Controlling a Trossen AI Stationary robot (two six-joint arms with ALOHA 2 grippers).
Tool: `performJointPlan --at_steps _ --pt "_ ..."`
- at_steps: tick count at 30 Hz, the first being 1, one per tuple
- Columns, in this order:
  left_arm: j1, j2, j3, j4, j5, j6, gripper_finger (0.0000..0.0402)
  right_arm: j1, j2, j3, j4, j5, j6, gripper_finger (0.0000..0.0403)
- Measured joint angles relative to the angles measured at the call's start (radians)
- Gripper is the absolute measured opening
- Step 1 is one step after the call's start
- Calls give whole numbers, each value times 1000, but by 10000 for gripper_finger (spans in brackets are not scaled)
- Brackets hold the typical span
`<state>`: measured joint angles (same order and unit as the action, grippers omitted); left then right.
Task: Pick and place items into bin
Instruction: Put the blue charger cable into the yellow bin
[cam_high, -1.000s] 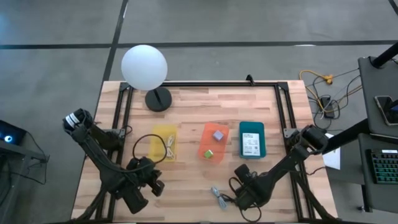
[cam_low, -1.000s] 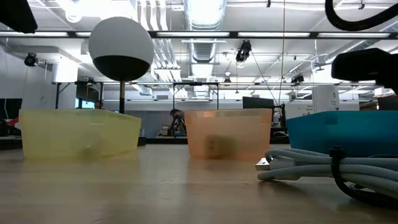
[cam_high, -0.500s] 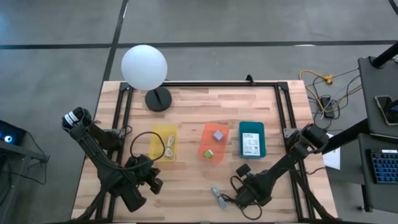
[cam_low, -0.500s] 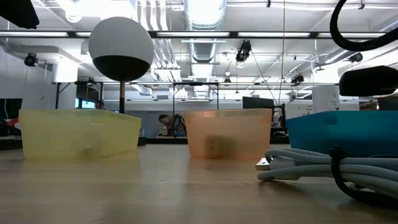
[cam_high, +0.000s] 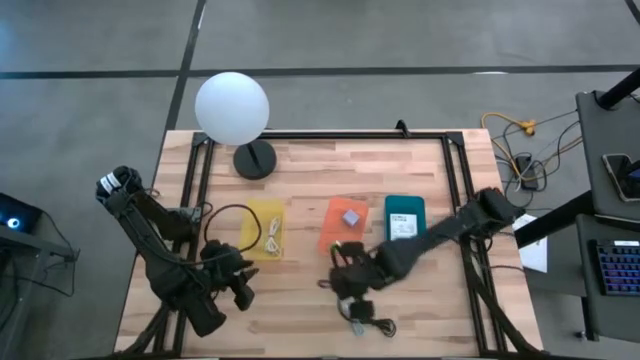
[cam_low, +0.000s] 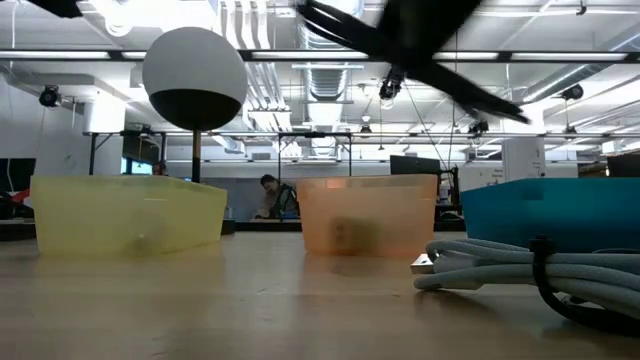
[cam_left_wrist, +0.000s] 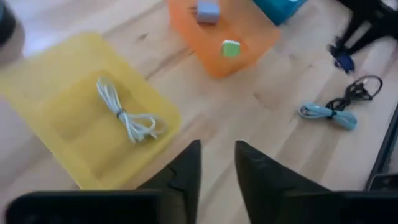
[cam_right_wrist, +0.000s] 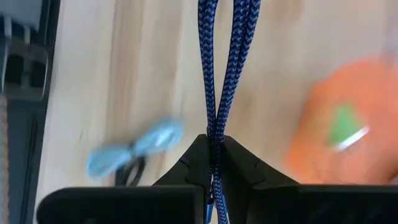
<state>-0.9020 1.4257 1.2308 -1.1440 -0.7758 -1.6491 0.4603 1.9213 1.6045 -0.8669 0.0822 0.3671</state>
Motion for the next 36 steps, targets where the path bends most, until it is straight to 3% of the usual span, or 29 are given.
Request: performJointPlan --at_steps 6,10,16,20,26,32,36 --pt "5 -12 1 11 -44 409 172 -87 88 177 9 -36 -90 12" --pt "41 -13 1 16 -48 718 200 -125 179 306 3 -87 -153 12" --pt "72 -21 1 78 -9 1025 203 -165 300 519 -52 -154 -191 12" --pt "68 -21 1 142 38 1152 203 -198 344 605 -79 -176 -188 12" --pt "63 -21 1 184 1 1326 203 -261 387 677 -69 -356 -88 13" --pt "63 -22 0 184 -10 1432 196 -274 397 683 -55 -396 -88 13" --pt "64 -22 -3 184 5 1491 164 -279 395 683 -31 -428 -90 13"
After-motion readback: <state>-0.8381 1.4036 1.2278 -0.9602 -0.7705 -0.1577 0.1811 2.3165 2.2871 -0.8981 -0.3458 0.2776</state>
